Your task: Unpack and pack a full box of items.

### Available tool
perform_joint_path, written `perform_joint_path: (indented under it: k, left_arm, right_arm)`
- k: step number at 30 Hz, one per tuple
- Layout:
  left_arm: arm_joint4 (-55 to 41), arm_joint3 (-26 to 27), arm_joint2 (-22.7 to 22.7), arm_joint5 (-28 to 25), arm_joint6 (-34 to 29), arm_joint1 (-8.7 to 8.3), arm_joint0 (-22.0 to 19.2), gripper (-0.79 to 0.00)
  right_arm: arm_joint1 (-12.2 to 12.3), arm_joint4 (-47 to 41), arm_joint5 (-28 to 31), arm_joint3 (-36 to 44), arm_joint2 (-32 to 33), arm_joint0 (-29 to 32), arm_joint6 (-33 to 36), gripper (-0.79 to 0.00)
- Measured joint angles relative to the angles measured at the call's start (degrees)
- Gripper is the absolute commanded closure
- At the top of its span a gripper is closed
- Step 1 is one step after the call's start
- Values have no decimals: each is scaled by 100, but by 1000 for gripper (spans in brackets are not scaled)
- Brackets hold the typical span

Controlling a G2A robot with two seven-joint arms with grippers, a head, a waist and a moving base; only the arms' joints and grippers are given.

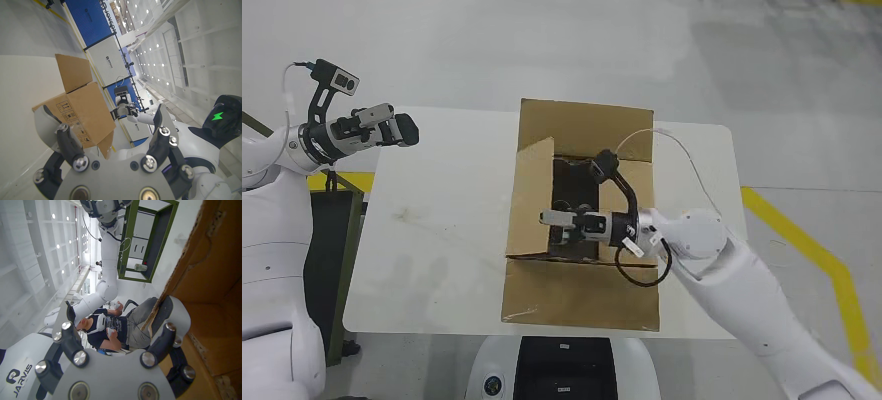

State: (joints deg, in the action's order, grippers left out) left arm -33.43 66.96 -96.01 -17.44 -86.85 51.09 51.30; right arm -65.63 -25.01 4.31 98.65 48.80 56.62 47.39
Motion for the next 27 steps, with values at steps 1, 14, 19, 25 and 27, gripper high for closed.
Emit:
perform_joint_path:
  k: [1,14,19,25,27]
  left_arm:
    - [0,0,0,0,0,0,0,-785]
    - [2,34,-5,11,41,0,16,-785]
    - [-119,321,-162,60,526,-28,47,-785]
    - [-355,544,-5,97,600,-21,-150,-785]
    - [-428,523,152,115,631,0,-239,-785]
  right_arm:
    - [-22,53,-16,9,-52,-54,-43,-785]
    - [-479,480,-178,-93,-1044,-866,-530,-785]
    - [-648,607,-213,-171,-1349,-1064,-632,-785]
    - [-890,649,-259,-392,-1734,-1285,-708,-785]
    - [-980,716,-281,-464,-1864,-1367,-758,-785]
